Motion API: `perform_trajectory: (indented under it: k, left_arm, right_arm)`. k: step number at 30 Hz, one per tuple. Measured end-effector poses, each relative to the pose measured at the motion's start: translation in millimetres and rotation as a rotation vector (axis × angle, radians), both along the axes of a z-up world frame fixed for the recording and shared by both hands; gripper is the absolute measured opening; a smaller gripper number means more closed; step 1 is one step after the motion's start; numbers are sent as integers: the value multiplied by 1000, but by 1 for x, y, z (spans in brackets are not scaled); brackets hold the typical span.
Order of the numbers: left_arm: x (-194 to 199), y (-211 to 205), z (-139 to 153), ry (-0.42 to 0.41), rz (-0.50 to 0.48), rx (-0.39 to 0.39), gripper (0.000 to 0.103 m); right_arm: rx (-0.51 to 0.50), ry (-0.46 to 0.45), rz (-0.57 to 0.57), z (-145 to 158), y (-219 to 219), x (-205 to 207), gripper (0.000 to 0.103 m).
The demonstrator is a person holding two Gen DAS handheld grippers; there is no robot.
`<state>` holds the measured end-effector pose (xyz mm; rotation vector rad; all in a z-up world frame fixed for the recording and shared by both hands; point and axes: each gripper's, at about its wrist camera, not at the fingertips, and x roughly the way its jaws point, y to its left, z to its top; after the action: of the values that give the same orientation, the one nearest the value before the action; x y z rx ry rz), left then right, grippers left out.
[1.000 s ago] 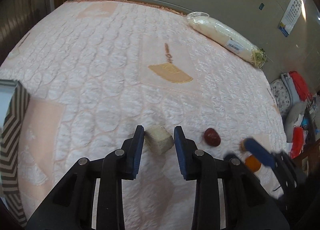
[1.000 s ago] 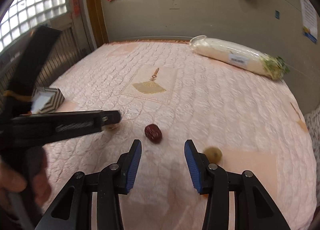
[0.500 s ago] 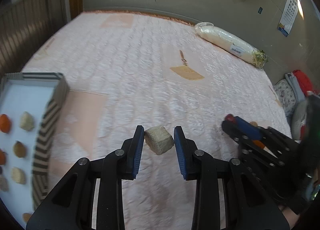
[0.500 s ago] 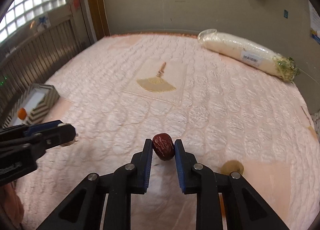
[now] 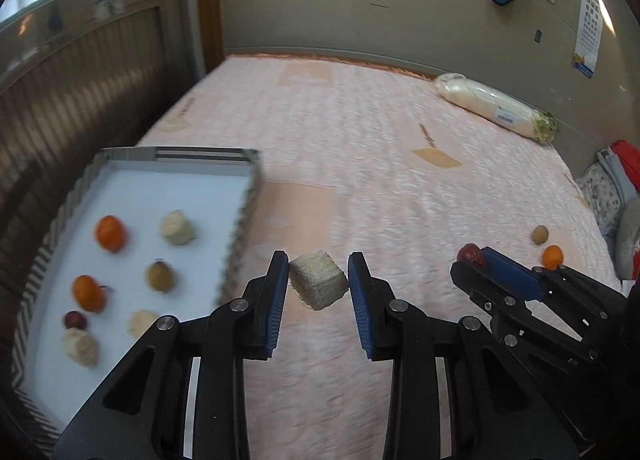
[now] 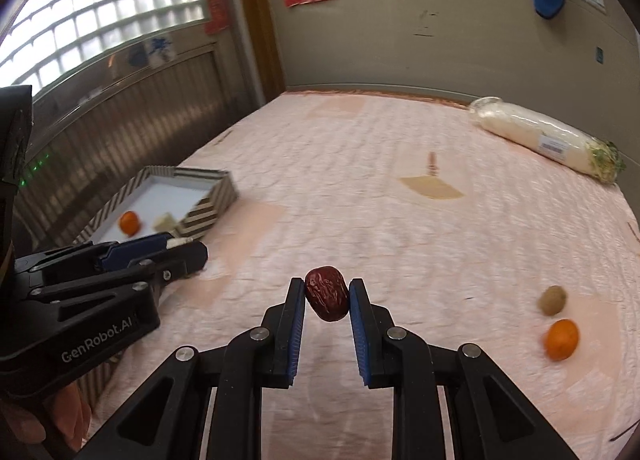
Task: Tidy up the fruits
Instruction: 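Carry the cake and red date into the tray and open both tools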
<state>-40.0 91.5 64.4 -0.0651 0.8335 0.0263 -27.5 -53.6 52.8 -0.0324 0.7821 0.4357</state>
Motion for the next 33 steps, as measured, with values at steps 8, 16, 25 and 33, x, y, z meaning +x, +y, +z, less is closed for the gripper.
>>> perform_trajectory:
  k: [8,16,25,33]
  left_arm:
    - [-24,43,7,-32,63,17,30]
    - [-37,82,7,-38,125,17,30]
    - [-44,120,5,-33,184,2,30]
    - [-42,145,-1,-2,201,-47,30]
  right_arm:
    - [-10,-16,75,6,46,-16,21]
    - [-33,-32,158,11,90,-25,21]
    - [-54,-35,237,12,132,-30,21]
    - [-90,-30,301,6,165,-35,21]
